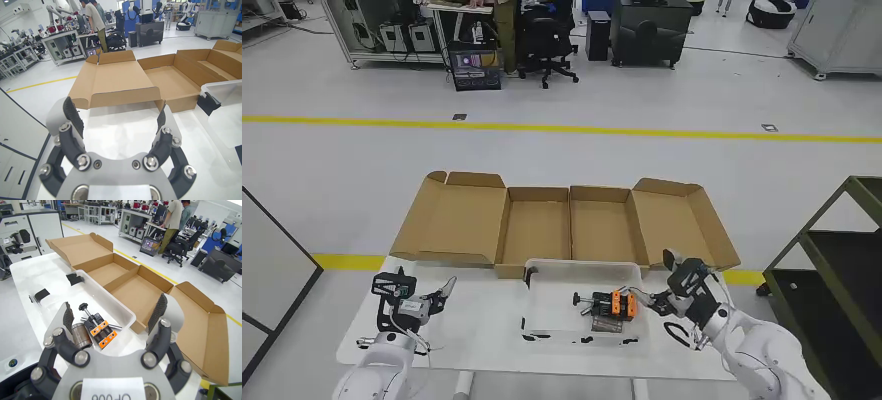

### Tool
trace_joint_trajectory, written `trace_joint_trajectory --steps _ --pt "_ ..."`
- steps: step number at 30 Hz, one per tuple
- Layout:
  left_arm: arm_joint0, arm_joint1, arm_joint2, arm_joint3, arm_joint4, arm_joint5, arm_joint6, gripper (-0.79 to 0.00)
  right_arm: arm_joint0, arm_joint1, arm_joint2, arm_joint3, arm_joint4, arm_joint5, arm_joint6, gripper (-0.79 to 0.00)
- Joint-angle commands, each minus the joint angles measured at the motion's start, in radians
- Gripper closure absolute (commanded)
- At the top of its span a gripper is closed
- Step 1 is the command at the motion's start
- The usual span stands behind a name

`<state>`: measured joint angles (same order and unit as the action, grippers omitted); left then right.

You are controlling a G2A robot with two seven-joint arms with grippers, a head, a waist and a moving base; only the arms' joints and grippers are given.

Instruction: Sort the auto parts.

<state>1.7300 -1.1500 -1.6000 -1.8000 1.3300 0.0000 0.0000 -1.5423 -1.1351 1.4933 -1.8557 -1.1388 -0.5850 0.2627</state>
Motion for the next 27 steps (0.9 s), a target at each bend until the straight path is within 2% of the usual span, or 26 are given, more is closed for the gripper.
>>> trace_joint_trajectory --steps 1,7,9,12,15,19,27 --pt "0.0 0.0 0.0 0.0 0.0 0.0 0.0 -0.785 0.034 0.003 -0.012 0.041 0.116 -0.088 0.093 -0.785" --pt "0.0 0.0 0.0 0.0 0.0 0.0 0.0 -0.785 0.147 0.018 -0.035 0.14 0.518 -0.208 0.37 -0.785" --pt "0.0 0.0 0.0 0.0 0.0 0.0 0.0 -0.785 0.179 0.026 -0.045 0.164 0.668 -0.192 0.488 -0.785" --pt "0.0 0.0 0.0 0.0 0.0 0.0 0.0 -0.785 0.244 0.039 -0.054 0.202 0.841 -0.115 0.678 -0.785" --pt "0.0 0.0 0.0 0.0 0.0 0.0 0.0 -0.785 0.289 0.045 -0.07 0.225 0.828 -0.021 0.763 -0.785" --pt "0.0 0.0 0.0 0.0 0.0 0.0 0.0 -0.785 0.343 0.043 -0.14 0.261 0.783 0.086 0.819 -0.785" --pt "0.0 0.0 0.0 0.0 0.0 0.0 0.0 -0.785 0.428 0.03 -0.259 0.348 0.777 0.135 0.822 -0.785"
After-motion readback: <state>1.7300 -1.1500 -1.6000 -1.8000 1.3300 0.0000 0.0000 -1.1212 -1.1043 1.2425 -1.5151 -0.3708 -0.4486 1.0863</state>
